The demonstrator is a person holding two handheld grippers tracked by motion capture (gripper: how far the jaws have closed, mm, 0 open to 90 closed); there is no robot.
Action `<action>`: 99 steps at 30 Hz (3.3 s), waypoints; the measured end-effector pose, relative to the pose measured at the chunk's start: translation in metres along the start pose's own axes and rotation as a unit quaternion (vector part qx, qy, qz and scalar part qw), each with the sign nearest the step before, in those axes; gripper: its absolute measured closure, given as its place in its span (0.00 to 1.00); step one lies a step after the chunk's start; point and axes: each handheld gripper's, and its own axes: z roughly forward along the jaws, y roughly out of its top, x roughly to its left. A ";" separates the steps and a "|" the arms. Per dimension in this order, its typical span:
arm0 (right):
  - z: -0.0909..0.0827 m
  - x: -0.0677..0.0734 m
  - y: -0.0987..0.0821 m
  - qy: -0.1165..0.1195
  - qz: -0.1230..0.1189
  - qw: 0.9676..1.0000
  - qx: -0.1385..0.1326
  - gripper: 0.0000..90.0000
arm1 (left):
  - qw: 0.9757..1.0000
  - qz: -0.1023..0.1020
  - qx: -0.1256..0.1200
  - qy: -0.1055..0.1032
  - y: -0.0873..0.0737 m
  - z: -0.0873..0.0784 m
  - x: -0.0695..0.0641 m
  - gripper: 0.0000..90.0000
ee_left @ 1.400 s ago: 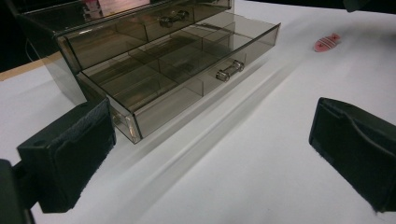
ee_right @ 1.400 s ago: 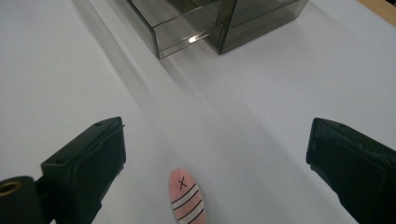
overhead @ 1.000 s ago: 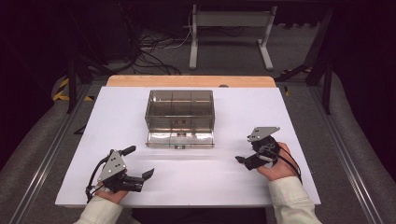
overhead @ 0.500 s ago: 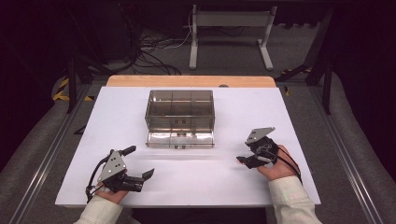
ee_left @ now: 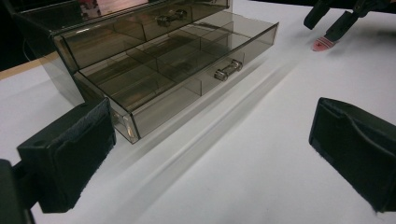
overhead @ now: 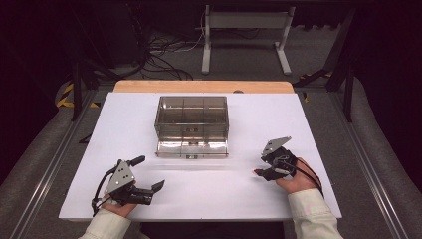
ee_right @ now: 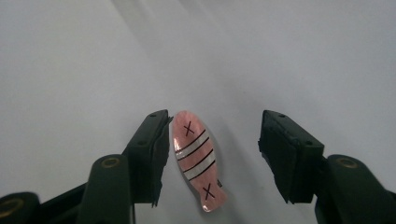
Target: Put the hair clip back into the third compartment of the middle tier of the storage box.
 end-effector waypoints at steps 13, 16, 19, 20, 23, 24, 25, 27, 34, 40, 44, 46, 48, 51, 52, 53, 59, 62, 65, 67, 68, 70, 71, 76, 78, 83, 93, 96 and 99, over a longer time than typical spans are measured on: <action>0.002 0.001 -0.004 0.014 0.003 1.000 0.020 0.54 | 1.000 0.000 0.000 -0.001 0.000 0.000 0.000 0.02; 0.002 0.001 -0.005 0.013 0.003 1.000 0.023 0.56 | 1.000 0.000 0.001 -0.002 0.000 0.000 -0.001 0.02; 0.003 0.001 -0.005 0.015 0.001 1.000 0.026 0.60 | 1.000 -0.001 0.001 -0.002 0.000 0.000 -0.001 0.02; 0.003 0.001 -0.005 0.016 0.002 1.000 0.027 0.60 | 1.000 -0.001 0.002 -0.003 0.000 0.000 -0.001 0.02; 0.004 0.002 -0.005 0.018 -0.002 0.999 0.032 0.64 | 1.000 -0.001 0.001 -0.003 0.000 0.001 -0.001 0.02; 0.005 0.003 -0.004 0.018 -0.003 0.999 0.033 0.66 | 1.000 0.000 0.003 -0.003 0.000 0.001 -0.001 0.02; 0.005 0.003 -0.004 0.019 -0.005 0.999 0.036 0.68 | 1.000 0.002 0.002 -0.003 0.000 0.001 -0.001 0.02; 0.006 0.003 -0.004 0.020 -0.007 0.999 0.039 0.71 | 1.000 0.002 0.003 -0.003 0.000 0.001 -0.001 0.02; 0.006 0.004 -0.004 0.025 -0.009 0.999 0.040 0.77 | 1.000 0.002 0.004 -0.004 0.000 0.001 -0.001 0.02; 0.006 0.005 -0.003 0.030 -0.013 0.999 0.041 0.82 | 1.000 0.001 0.004 -0.004 0.000 0.001 -0.001 0.02; 0.003 0.005 -0.003 0.039 -0.015 0.998 0.036 0.92 | 1.000 0.002 0.004 -0.003 0.000 0.002 -0.001 0.02; 0.004 0.006 -0.002 0.039 -0.017 0.998 0.040 0.94 | 1.000 0.002 0.004 -0.003 0.000 0.002 -0.001 0.02; 0.005 0.007 -0.002 0.038 -0.019 0.998 0.042 0.94 | 1.000 0.002 0.004 -0.003 0.000 0.002 -0.001 0.02; 0.005 0.007 -0.002 0.040 -0.018 0.998 0.043 0.94 | 1.000 0.001 0.004 -0.004 0.000 0.002 -0.001 0.02; 0.005 0.007 -0.002 0.040 -0.018 0.998 0.043 0.94 | 1.000 0.001 0.004 -0.004 0.000 0.002 -0.001 0.02; 0.005 0.007 -0.002 0.041 -0.018 0.998 0.043 0.94 | 1.000 0.001 0.004 -0.004 0.000 0.002 -0.001 0.02; 0.004 0.008 -0.001 0.042 -0.021 0.998 0.041 0.95 | 1.000 0.001 0.004 -0.003 0.000 0.001 -0.001 0.02; 0.002 0.009 0.000 0.043 -0.023 0.998 0.036 0.95 | 1.000 0.001 0.004 -0.004 0.000 0.001 -0.001 0.02; -0.001 0.009 0.001 0.042 -0.024 0.998 0.028 0.95 | 1.000 0.001 0.004 -0.003 0.000 0.001 -0.001 0.02; -0.003 0.009 0.001 0.041 -0.024 0.999 0.022 0.95 | 1.000 0.001 0.003 -0.003 0.000 0.001 -0.001 0.02; -0.004 0.009 0.001 0.042 -0.025 0.999 0.017 0.95 | 1.000 0.001 0.003 -0.003 0.000 0.001 -0.001 0.02; -0.006 0.010 0.002 0.040 -0.024 0.999 0.009 0.95 | 1.000 0.001 0.003 -0.003 0.000 0.001 -0.001 0.02; -0.008 0.010 0.002 0.039 -0.024 0.999 0.006 0.95 | 1.000 0.001 0.003 -0.003 0.000 0.001 -0.001 0.02; -0.013 0.010 0.002 0.031 -0.027 0.999 -0.018 0.95 | 1.000 0.001 0.003 -0.003 0.000 0.001 -0.001 0.02; -0.016 0.010 0.002 0.030 -0.025 0.999 -0.026 0.95 | 1.000 0.001 0.003 -0.003 0.000 0.001 -0.001 0.02; -0.020 0.010 0.002 0.026 -0.022 0.998 -0.047 0.95 | 1.000 0.001 0.003 -0.003 0.000 0.001 -0.001 0.02; -0.024 0.008 0.000 0.020 -0.021 0.997 -0.071 0.94 | 1.000 0.001 0.003 -0.003 0.000 0.001 -0.001 0.02; -0.025 0.008 0.000 0.016 -0.021 0.997 -0.076 0.95 | 1.000 0.002 0.003 -0.003 0.000 0.001 -0.001 0.02; -0.026 0.008 0.000 0.013 -0.020 0.996 -0.082 0.94 | 1.000 0.002 0.003 -0.003 0.000 0.001 -0.001 0.02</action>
